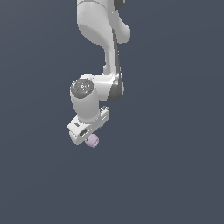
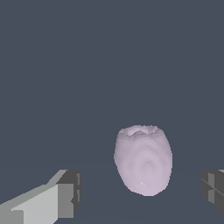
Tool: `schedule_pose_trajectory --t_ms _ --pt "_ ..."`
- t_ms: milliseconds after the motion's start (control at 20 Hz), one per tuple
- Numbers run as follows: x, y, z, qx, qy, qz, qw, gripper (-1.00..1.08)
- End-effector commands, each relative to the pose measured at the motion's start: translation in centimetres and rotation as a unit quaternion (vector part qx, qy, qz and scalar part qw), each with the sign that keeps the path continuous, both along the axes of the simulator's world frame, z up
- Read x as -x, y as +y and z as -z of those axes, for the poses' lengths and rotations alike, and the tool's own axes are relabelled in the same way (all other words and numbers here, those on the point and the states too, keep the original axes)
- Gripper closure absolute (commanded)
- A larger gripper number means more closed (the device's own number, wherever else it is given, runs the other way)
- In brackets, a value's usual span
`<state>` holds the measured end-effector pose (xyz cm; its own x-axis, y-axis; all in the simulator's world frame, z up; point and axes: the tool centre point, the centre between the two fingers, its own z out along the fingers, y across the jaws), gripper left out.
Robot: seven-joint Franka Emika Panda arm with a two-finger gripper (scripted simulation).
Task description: Pick up the object and move it to a goal position.
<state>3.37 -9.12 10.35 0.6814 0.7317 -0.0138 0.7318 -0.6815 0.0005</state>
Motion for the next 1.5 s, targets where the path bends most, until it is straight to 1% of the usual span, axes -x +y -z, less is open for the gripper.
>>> schedule_pose_trajectory --t_ms 0,400,850,1000,1300,1450 --pt "-0.2 -0.5 0.4 -0.002 -0.001 -0.024 0.9997 -0.92" --pt "-0.6 -1.6 1.2 -0.005 -0.003 -0.070 0.9975 -0.92" --pt "-0.6 -1.8 1.5 -0.005 -0.004 -0.078 0.9969 -0.92" --pt "-0.6 -1.8 2.4 -0.005 -0.004 -0.078 0.9969 -0.92" --pt "-0.5 -1.8 5.6 -0.006 -0.004 -0.080 0.9968 -0.92" --pt "-0.6 -1.8 6.3 -0.006 -0.004 -0.080 0.9968 -0.92"
